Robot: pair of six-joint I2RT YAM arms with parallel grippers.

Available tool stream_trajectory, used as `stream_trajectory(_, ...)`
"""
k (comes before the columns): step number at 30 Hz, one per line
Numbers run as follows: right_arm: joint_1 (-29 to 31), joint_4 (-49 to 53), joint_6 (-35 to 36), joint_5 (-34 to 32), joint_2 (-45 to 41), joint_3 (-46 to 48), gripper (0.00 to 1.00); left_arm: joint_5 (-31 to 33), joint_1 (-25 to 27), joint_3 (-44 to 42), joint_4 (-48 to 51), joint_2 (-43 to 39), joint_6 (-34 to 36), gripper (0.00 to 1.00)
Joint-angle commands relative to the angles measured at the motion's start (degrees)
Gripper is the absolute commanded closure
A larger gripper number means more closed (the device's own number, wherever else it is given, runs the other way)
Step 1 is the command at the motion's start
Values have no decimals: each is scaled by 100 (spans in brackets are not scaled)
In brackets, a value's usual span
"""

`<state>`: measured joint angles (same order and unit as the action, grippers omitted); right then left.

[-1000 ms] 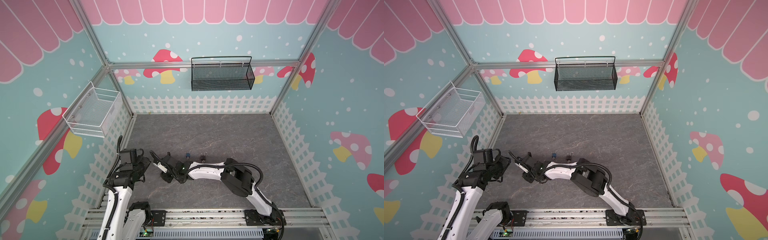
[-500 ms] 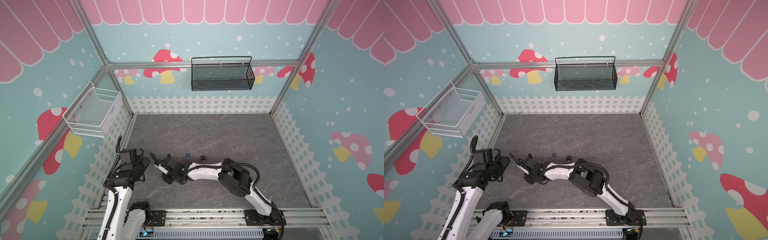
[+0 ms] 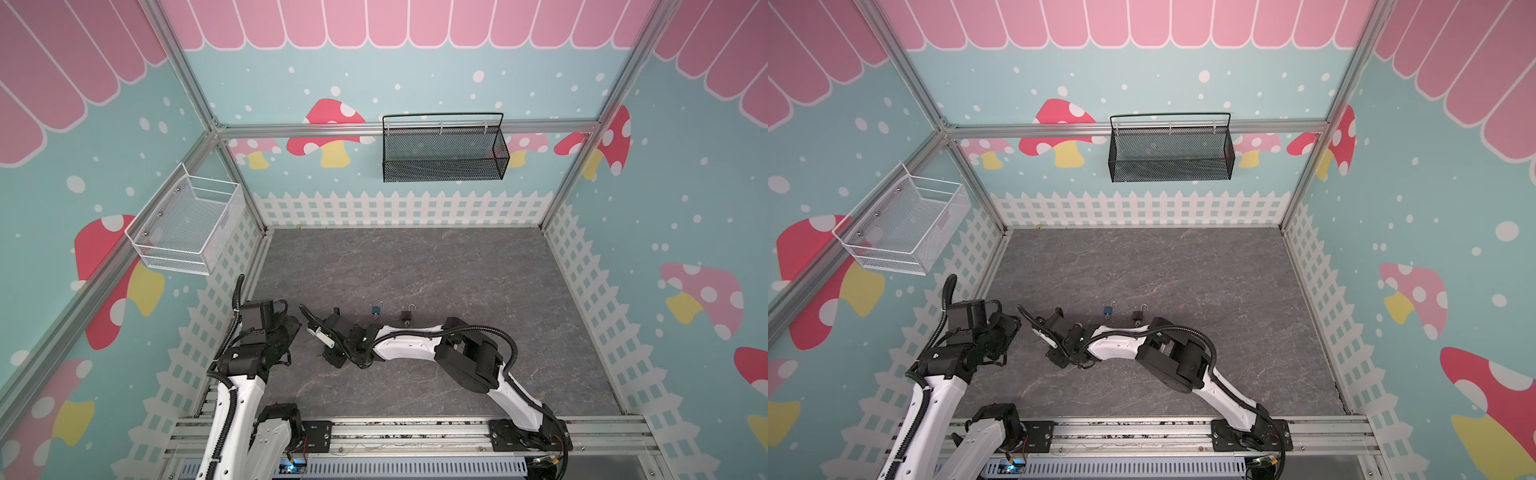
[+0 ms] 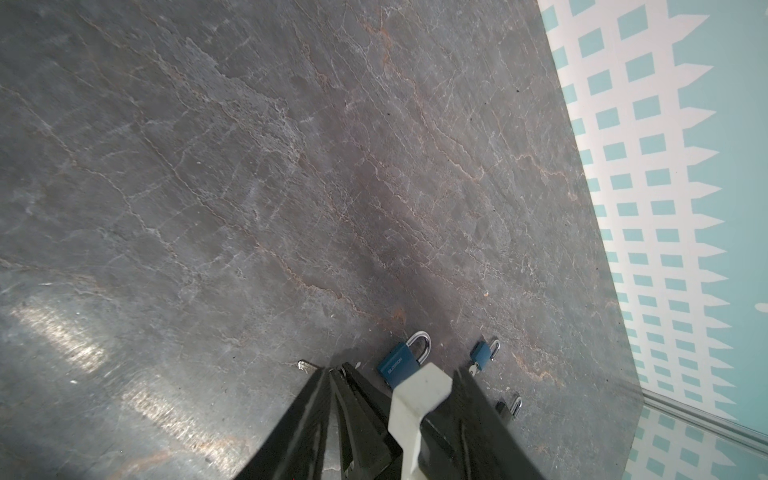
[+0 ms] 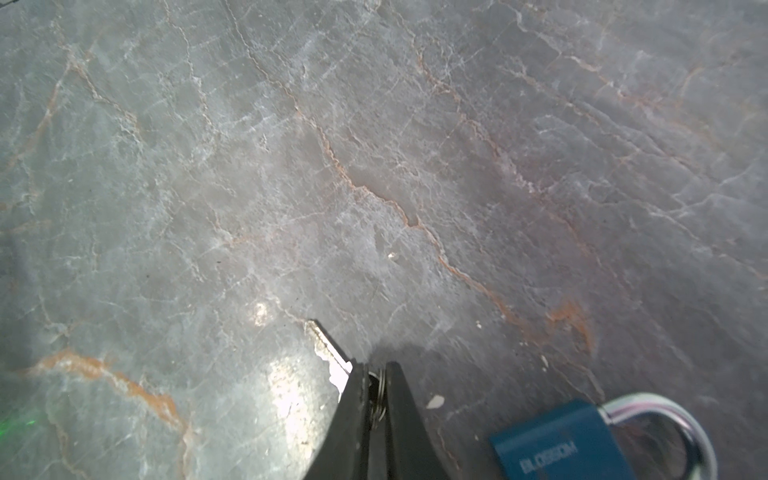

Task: Unlock with the key
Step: 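Lift the silver key off the table with the right gripper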

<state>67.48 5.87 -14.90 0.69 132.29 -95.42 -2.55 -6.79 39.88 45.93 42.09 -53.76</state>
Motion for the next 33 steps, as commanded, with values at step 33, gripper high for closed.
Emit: stream_trajectory(33, -1166, -322, -1786, 280, -3364, 2438, 100, -1079, 829, -707, -2151, -360, -494, 53)
